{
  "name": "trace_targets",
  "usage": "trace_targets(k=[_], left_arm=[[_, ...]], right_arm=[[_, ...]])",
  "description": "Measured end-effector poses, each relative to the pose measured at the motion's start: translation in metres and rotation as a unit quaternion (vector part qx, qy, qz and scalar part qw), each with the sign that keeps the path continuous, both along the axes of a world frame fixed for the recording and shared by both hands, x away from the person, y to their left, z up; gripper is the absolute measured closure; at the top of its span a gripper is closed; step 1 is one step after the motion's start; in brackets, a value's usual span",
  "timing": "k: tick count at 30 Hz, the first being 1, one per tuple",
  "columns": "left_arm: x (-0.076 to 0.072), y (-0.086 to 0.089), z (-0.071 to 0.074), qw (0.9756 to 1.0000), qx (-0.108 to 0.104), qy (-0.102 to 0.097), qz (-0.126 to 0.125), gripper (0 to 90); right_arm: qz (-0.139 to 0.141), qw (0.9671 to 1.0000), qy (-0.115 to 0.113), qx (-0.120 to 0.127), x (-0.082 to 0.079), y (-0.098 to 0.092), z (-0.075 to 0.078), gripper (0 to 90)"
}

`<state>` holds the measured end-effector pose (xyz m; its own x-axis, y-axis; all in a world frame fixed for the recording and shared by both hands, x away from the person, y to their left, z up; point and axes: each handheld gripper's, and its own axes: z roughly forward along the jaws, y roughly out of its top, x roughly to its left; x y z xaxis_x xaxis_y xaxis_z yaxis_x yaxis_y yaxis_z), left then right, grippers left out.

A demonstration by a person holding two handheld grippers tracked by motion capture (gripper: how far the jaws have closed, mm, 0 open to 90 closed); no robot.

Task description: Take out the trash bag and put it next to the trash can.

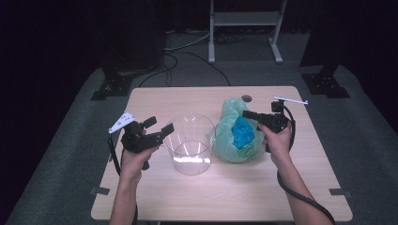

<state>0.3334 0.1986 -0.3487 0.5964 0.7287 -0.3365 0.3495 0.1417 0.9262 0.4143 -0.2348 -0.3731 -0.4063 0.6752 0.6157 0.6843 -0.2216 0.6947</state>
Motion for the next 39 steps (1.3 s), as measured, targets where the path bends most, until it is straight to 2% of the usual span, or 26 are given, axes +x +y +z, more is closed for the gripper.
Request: trace_targets(k=[7, 14, 17, 30, 39], left_arm=[[0.000, 0.000, 0.000, 1.0000, 0.000, 0.000, 0.000, 8.2], [0.000, -0.003, -0.001, 1.0000, 0.004, 0.001, -0.004, 8.2], [0.000, -0.004, -0.001, 1.0000, 0.002, 0.001, -0.004, 8.2], [0.000, -0.003, -0.001, 1.0000, 0.004, 0.002, -0.003, 8.2], [-0.001, -0.003, -0.001, 1.0000, 0.004, 0.001, -0.004, 8.2]], right_arm=[[-0.008, 0.9998, -0.020, 0.005, -0.006, -0.011, 0.007, 67.2], [-0.012, 0.9991, -0.041, -0.004, -0.020, -0.024, 0.013, 55.7], [-0.017, 0.9987, -0.046, -0.011, -0.025, -0.031, 0.013, 54.2], [-0.020, 0.9986, -0.041, -0.029, -0.040, -0.046, -0.002, 51.7], [-0.019, 0.9989, -0.034, -0.024, -0.048, -0.054, -0.015, 50.2]])
